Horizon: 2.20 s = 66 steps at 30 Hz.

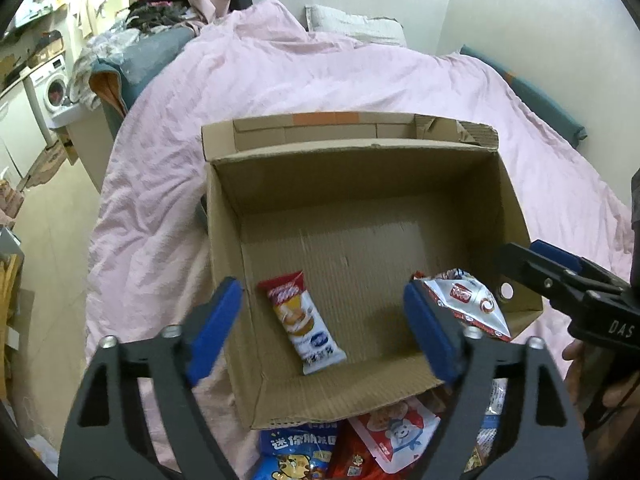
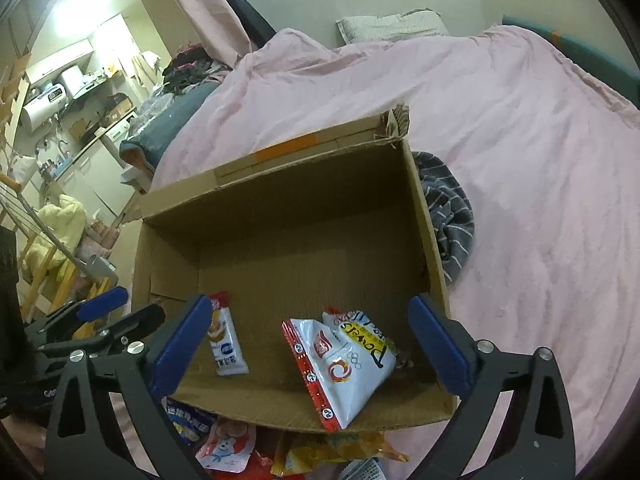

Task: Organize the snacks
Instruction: 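Lower the right tool onto the pile and grasp the white-blue chip bag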

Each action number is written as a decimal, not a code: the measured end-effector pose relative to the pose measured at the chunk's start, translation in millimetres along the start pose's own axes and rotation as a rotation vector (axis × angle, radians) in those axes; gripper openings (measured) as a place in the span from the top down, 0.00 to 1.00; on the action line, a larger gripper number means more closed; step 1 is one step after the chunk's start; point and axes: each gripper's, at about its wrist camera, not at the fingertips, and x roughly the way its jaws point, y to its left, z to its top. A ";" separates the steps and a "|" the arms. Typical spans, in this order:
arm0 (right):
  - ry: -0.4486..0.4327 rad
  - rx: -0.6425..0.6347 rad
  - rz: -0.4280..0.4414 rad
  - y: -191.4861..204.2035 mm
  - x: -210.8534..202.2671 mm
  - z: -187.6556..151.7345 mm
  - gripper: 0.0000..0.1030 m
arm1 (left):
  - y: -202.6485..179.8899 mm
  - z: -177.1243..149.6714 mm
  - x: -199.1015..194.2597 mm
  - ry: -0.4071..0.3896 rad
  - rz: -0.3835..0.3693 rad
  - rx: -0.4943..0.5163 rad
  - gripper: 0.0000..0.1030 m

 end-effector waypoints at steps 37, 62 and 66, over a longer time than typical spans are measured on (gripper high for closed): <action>-0.044 0.060 -0.025 4.5 -93.2 -47.5 0.02 | 32.5 -43.4 -84.4 -0.066 0.031 -0.078 0.02; 0.507 0.606 0.023 -91.1 -19.6 -141.8 0.02 | 73.1 -91.5 -67.8 0.138 0.098 -0.212 0.02; 0.545 0.575 -0.015 -80.7 0.6 -142.6 0.02 | 71.8 -90.9 -67.6 0.134 0.098 -0.212 0.02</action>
